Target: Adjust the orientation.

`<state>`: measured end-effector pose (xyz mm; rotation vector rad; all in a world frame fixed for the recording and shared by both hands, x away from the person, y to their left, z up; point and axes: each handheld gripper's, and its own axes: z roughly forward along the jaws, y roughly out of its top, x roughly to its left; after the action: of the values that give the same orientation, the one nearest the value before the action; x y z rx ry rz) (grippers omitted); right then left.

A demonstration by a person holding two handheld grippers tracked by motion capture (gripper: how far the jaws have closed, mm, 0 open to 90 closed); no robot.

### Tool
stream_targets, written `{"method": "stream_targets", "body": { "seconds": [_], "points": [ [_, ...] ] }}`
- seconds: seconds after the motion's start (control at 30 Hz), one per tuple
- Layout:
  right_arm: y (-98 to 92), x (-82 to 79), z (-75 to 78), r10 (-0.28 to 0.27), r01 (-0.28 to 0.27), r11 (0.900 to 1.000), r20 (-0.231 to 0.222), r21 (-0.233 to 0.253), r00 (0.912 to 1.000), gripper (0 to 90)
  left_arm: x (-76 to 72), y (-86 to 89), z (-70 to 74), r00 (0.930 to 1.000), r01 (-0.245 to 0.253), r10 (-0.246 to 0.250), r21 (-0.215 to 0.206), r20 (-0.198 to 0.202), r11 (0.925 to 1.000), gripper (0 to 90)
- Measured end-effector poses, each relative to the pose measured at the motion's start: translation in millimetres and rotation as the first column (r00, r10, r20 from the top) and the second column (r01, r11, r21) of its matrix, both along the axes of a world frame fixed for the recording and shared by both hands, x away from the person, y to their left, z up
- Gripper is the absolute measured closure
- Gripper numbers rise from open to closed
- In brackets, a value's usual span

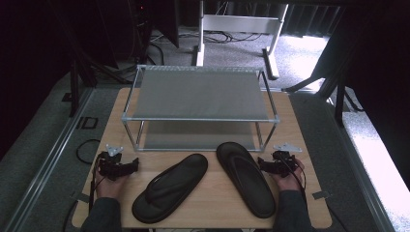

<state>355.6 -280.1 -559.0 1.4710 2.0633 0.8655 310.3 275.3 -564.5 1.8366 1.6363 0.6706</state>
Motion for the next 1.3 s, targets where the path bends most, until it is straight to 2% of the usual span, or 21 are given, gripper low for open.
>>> {"method": "stream_targets", "body": {
  "seconds": [0.13, 0.17, 0.3, 0.5, 0.57, 0.6, 0.73, 0.77, 0.8, 0.83, 0.87, 0.93, 0.97, 1.0, 1.03, 1.07, 1.1, 1.13, 1.17, 1.23, 1.3],
  "points": [
    [0.0, 0.0, 0.0, 0.000, 0.000, 1.000, 0.000, 0.000, 1.0000, 12.9, -0.8, -0.8, 0.9, 0.9999, 0.015, -0.015, 0.000, 0.002, 0.9999, 17.8],
    [0.0, -0.1, 0.0, 0.000, 0.000, 1.000, 0.000, 0.000, 1.0000, 12.9, -1.0, -1.5, 1.4, 0.9998, 0.018, -0.018, 0.000, 0.001, 0.9998, 22.1],
    [0.0, -0.1, 0.0, 0.001, -0.001, 1.000, 0.000, 0.000, 1.0000, 13.1, -3.5, -6.4, 3.9, 0.9989, 0.048, -0.048, 0.025, -0.003, 0.9986, 23.8],
    [0.0, -0.2, 0.0, 0.000, 0.000, 1.000, 0.001, 0.001, 1.0000, 13.3, -11.6, -14.1, 12.9, 0.9945, 0.102, -0.102, -0.025, 0.026, 0.9944, 24.9],
    [0.0, -0.2, 0.0, 0.000, 0.000, 1.000, 0.001, 0.001, 1.0000, 13.4, -14.9, -17.8, 17.7, 0.9924, 0.118, -0.116, -0.043, 0.042, 0.9921, 25.0],
    [-0.1, -0.3, 0.0, 0.000, 0.000, 1.000, 0.001, 0.000, 1.0000, 13.4, -18.6, -22.5, 23.2, 0.9898, 0.131, -0.128, -0.055, 0.063, 0.9898, 25.1],
    [-0.1, -0.5, 0.0, 0.000, 0.000, 1.000, 0.001, 0.000, 1.0000, 13.5, -23.3, -28.3, 29.4, 0.9857, 0.151, -0.146, -0.057, 0.083, 0.9869, 25.4],
    [-0.1, -0.6, 0.0, 0.000, 0.000, 1.000, 0.001, 0.000, 1.0000, 13.5, -31.6, -38.2, 38.8, 0.9770, 0.189, -0.181, -0.058, 0.112, 0.9803, 27.7],
    [-0.1, -0.6, 0.0, 0.000, 0.000, 1.000, 0.001, 0.000, 1.0000, 13.5, -31.6, -38.2, 38.8, 0.9770, 0.189, -0.181, -0.058, 0.112, 0.9803, 29.8],
    [-0.1, -0.7, 0.0, 0.000, 0.000, 1.000, 0.001, 0.000, 1.0000, 13.6, -36.2, -44.3, 44.1, 0.9693, 0.220, -0.211, -0.062, 0.126, 0.9735, 31.7],
    [-0.1, -0.8, 0.1, 0.000, 0.000, 1.000, 0.001, 0.000, 1.0000, 13.6, -36.2, -44.3, 44.1, 0.9693, 0.220, -0.211, -0.062, 0.126, 0.9735, 33.0],
    [-0.1, -1.0, 0.1, -0.002, 0.002, 1.000, 0.001, 0.000, 1.0000, 13.6, -40.4, -51.5, 50.0, 0.9611, 0.256, -0.246, -0.072, 0.125, 0.9639, 36.1],
    [-0.1, -1.1, 0.1, -0.002, 0.002, 1.000, 0.001, 0.000, 1.0000, 13.6, -40.4, -51.5, 50.0, 0.9611, 0.256, -0.246, -0.072, 0.125, 0.9639, 37.3],
    [-0.1, -1.1, 0.1, -0.002, 0.002, 1.000, 0.001, 0.000, 1.0000, 13.6, -42.1, -55.1, 52.2, 0.9546, 0.283, -0.271, -0.092, 0.123, 0.9547, 38.3],
    [-0.1, -1.1, 0.1, -0.002, 0.002, 1.000, 0.001, 0.000, 1.0000, 13.6, -42.1, -55.1, 52.2, 0.9546, 0.283, -0.271, -0.092, 0.123, 0.9547, 39.2],
    [-0.1, -1.2, 0.1, -0.002, 0.002, 1.000, 0.001, 0.000, 1.0000, 13.7, -43.8, -58.2, 53.2, 0.9488, 0.303, -0.289, -0.111, 0.127, 0.9464, 40.4],
    [-0.1, -1.2, 0.1, -0.002, 0.002, 1.000, 0.001, 0.000, 1.0000, 13.7, -43.8, -58.2, 53.2, 0.9488, 0.303, -0.289, -0.111, 0.127, 0.9464, 41.6],
    [-0.1, -1.2, 0.1, -0.003, 0.003, 1.000, 0.001, 0.000, 1.0000, 13.7, -46.3, -60.9, 53.6, 0.9427, 0.323, -0.307, -0.128, 0.131, 0.9378, 42.4],
    [-0.1, -1.2, 0.1, -0.003, 0.003, 1.000, 0.001, 0.000, 1.0000, 13.7, -46.3, -60.9, 53.6, 0.9427, 0.323, -0.307, -0.128, 0.131, 0.9378, 43.2],
    [-0.1, -1.3, 0.1, -0.003, 0.003, 1.000, 0.001, 0.000, 1.0000, 13.7, -49.1, -63.6, 54.2, 0.9352, 0.345, -0.328, -0.142, 0.134, 0.9277, 43.6],
    [-0.1, -1.4, 0.1, -0.004, 0.004, 1.000, 0.001, 0.000, 1.0000, 13.7, -51.4, -66.3, 55.7, 0.9307, 0.358, -0.339, -0.146, 0.137, 0.9224, 43.9]
  ]
}}
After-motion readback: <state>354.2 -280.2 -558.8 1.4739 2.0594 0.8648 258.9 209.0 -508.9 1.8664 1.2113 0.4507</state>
